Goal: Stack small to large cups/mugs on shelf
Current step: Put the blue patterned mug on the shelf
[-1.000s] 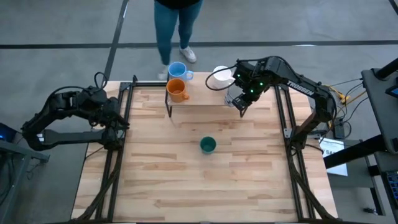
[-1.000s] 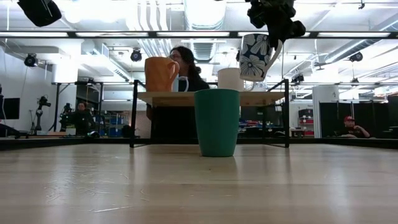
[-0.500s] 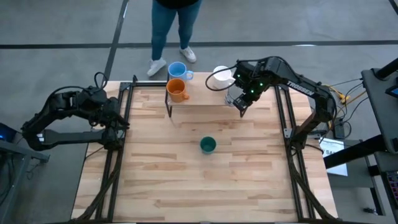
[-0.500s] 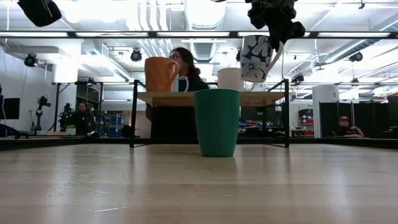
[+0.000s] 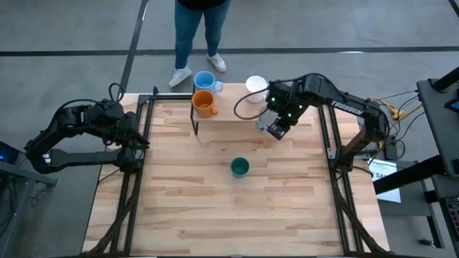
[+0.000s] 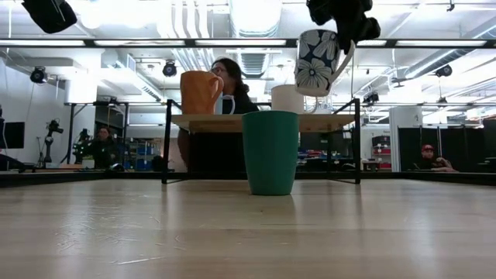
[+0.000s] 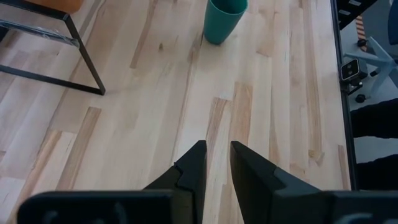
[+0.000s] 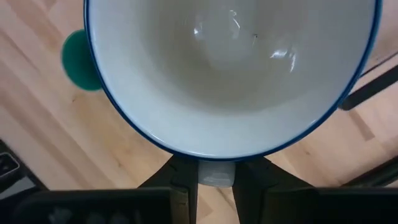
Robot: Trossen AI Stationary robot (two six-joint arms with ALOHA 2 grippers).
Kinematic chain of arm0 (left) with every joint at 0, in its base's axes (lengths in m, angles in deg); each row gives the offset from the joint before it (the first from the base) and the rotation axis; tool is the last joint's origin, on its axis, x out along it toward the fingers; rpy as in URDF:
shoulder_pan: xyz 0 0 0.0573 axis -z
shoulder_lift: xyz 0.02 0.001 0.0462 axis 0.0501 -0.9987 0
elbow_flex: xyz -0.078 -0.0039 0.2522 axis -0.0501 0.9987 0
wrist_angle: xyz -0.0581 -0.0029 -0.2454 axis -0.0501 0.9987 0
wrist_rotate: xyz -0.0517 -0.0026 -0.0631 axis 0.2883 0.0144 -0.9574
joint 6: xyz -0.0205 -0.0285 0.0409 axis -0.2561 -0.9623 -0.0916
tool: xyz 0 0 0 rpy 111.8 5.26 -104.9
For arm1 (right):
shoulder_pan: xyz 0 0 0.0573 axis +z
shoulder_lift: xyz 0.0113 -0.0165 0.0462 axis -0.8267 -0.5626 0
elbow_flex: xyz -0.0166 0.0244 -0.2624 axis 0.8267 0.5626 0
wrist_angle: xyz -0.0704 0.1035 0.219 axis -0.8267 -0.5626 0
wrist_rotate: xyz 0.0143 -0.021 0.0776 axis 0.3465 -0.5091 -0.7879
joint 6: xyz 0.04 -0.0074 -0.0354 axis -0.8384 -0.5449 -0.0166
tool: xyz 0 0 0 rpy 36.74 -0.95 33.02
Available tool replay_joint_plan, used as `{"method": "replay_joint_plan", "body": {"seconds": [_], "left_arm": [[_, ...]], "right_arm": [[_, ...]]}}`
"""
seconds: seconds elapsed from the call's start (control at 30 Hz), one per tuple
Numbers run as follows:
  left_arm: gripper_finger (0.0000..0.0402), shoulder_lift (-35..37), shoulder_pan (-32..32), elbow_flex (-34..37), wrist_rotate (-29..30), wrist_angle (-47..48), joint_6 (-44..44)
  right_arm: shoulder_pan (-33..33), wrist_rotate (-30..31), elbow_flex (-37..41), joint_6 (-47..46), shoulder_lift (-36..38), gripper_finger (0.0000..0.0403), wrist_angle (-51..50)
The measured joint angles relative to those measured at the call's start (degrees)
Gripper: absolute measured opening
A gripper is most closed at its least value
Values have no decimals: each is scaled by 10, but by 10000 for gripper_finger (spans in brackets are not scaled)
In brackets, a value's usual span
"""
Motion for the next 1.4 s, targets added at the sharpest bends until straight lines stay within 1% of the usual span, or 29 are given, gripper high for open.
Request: {"method": "replay_joint_plan", "body": {"seconds": [0.07,0.17,0.43,0.57,0.7,0.83,0.97,1.23,1.4], "left_arm": [[57,-1,0,0,0,0,0],[57,-3,0,0,0,0,2],[57,-8,0,0,0,0,2],[57,-10,0,0,0,0,3],[57,-10,0,0,0,0,3],[57,-11,0,0,0,0,3],[57,-11,0,0,0,0,3],[57,-10,0,0,0,0,2],[57,-10,0,0,0,0,2]], "right_arm": [[17,0,2,-11,0,57,1],[42,-24,18,-31,1,57,1],[110,-32,110,-64,1,57,0],[132,-30,153,-67,1,57,0],[140,-27,164,-80,-4,56,0],[138,-22,141,-73,-18,56,1],[138,-12,100,-58,-44,56,1],[129,-11,-19,-11,-108,56,0],[104,-11,-91,13,-149,56,0]]}}
